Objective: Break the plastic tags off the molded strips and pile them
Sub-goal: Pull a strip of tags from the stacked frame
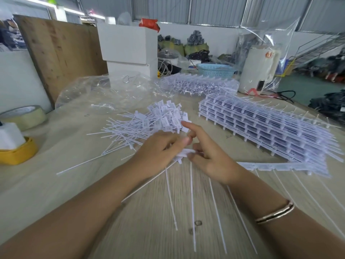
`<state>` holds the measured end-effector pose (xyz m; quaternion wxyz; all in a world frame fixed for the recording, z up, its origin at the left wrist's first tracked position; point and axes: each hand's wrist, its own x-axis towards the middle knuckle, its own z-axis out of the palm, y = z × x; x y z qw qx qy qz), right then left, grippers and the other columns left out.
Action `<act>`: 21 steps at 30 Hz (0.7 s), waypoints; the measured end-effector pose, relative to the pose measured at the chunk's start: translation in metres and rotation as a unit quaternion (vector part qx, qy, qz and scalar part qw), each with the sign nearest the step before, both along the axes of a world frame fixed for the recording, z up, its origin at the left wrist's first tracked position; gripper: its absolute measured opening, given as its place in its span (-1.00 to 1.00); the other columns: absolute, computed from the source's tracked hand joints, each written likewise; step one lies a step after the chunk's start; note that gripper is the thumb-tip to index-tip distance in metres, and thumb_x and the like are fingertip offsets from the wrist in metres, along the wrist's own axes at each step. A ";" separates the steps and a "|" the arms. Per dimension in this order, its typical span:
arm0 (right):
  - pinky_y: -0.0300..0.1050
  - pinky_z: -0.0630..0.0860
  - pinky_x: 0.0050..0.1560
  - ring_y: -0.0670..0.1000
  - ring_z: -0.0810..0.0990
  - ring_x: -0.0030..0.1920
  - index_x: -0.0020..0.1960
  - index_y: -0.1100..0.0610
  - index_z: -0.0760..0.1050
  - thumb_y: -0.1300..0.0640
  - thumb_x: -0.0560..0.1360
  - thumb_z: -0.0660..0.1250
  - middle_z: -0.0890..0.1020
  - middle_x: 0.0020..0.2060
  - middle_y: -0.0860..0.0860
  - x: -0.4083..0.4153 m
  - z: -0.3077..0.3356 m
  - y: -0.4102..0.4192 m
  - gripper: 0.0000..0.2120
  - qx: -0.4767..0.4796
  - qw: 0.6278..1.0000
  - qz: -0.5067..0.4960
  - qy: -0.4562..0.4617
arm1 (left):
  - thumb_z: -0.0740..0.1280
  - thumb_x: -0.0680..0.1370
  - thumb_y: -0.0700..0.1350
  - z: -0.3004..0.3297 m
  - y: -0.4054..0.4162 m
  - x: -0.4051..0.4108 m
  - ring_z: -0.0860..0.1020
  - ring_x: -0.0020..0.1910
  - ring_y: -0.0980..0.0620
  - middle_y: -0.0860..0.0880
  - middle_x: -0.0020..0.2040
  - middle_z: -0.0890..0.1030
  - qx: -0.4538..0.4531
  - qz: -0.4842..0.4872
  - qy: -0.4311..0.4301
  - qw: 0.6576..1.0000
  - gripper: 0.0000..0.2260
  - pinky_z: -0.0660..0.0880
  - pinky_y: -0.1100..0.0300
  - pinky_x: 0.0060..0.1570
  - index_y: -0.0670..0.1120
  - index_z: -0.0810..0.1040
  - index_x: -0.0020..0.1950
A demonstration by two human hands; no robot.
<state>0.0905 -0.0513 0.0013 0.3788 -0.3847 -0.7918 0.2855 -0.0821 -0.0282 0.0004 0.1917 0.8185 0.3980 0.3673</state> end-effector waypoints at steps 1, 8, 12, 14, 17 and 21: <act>-0.19 0.36 -0.26 0.13 0.39 -0.32 0.43 0.02 0.18 0.44 0.50 0.22 0.37 -0.05 0.00 -0.002 0.000 -0.001 -0.39 0.004 1.000 0.004 -0.007 | 0.18 0.55 0.17 -0.001 -0.001 0.002 0.39 -0.40 0.20 0.11 -0.45 0.41 -0.008 0.002 0.004 1.000 -0.67 0.27 0.33 -0.35 0.10 0.41 -0.38; 0.17 0.34 0.18 0.10 0.49 -0.07 -0.15 0.25 0.57 0.09 0.51 0.32 0.51 -0.11 0.16 0.018 0.005 0.005 -0.78 -0.016 0.990 -0.044 -0.134 | 0.25 0.59 -0.10 0.000 0.000 -0.003 0.29 -0.47 0.20 0.15 -0.51 0.34 -0.038 0.014 -0.042 0.998 -0.66 0.22 0.34 -0.40 0.02 0.32 -0.39; -0.08 0.35 -0.19 0.13 0.43 -0.29 -0.20 0.38 0.51 0.14 0.50 0.35 0.48 -0.28 0.24 0.015 0.005 0.004 -0.72 -0.021 0.997 -0.014 -0.074 | 0.22 0.60 -0.01 0.000 -0.005 -0.002 0.42 -0.41 0.08 -0.03 -0.42 0.50 -0.056 0.008 0.005 0.998 -0.67 0.26 0.27 -0.34 -0.11 0.50 -0.32; -0.22 0.29 -0.27 -0.05 0.38 -0.36 -0.21 0.30 0.52 0.17 0.50 0.36 0.45 -0.35 0.12 0.013 0.004 0.004 -0.79 -0.019 0.998 -0.011 -0.051 | 0.24 0.59 0.00 0.002 -0.006 -0.001 0.48 -0.39 0.12 -0.01 -0.40 0.57 -0.069 0.009 -0.005 0.998 -0.68 0.32 0.28 -0.30 -0.16 0.58 -0.25; -0.19 0.28 -0.30 -0.01 0.38 -0.39 -0.19 0.22 0.58 0.19 0.50 0.36 0.49 -0.37 0.13 0.011 0.002 0.005 -0.87 0.016 0.999 -0.015 -0.032 | 0.25 0.58 -0.07 0.006 -0.007 0.001 0.47 -0.44 0.26 0.14 -0.51 0.52 -0.119 0.000 -0.092 0.989 -0.70 0.35 0.42 -0.34 -0.04 0.55 -0.34; -0.08 0.29 -0.36 0.16 0.39 -0.40 -0.21 0.22 0.59 0.14 0.50 0.35 0.47 -0.42 0.23 0.006 -0.001 0.008 -0.83 0.076 0.996 -0.038 0.025 | 0.25 0.59 -0.05 0.006 -0.010 0.006 0.44 -0.48 0.25 0.14 -0.49 0.50 -0.212 -0.004 -0.220 0.952 -0.68 0.38 0.42 -0.37 -0.01 0.56 -0.36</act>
